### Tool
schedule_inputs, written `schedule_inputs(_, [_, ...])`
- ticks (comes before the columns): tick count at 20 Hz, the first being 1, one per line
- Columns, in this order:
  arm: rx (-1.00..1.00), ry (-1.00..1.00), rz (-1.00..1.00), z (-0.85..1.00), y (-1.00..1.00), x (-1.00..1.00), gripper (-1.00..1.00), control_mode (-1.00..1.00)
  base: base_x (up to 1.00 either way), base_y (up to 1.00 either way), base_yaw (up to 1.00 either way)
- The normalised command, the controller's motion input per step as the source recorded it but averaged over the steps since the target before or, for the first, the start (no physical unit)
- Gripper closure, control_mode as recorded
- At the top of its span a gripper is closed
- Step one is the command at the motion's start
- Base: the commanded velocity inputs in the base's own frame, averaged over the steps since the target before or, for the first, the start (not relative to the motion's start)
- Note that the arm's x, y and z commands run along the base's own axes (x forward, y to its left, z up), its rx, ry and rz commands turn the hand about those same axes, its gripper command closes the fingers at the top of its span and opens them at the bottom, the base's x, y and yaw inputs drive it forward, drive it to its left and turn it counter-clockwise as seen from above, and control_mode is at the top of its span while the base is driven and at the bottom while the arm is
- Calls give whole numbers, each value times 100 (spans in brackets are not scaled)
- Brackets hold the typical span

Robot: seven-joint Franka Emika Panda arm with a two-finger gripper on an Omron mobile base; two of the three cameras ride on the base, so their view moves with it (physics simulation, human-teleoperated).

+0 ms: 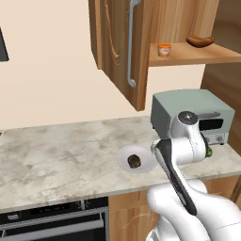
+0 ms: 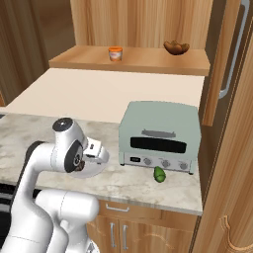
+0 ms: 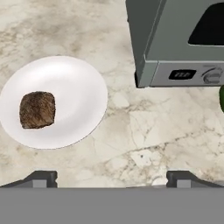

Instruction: Pick the avocado and bread from the counter and place them on the plate. Then pick the jam from the cabinet and place it next to the plate. Lastly close the cabinet door.

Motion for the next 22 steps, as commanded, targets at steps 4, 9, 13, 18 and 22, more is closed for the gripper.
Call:
schedule_inputs(4, [0,1,0,17,-62,-13,-100,-100,0,0,0])
schedule_inputs(9, [0,0,0,3,-60,-15,-100,-100,0,0,0])
schedule_inputs(13, [0,0,0,0,-56,-8,-100,-100,0,0,0])
schedule_inputs(18, [0,0,0,0,-54,-9,-100,-100,0,0,0])
schedule_inputs(22, [0,0,0,0,-50,0,-100,-100,0,0,0])
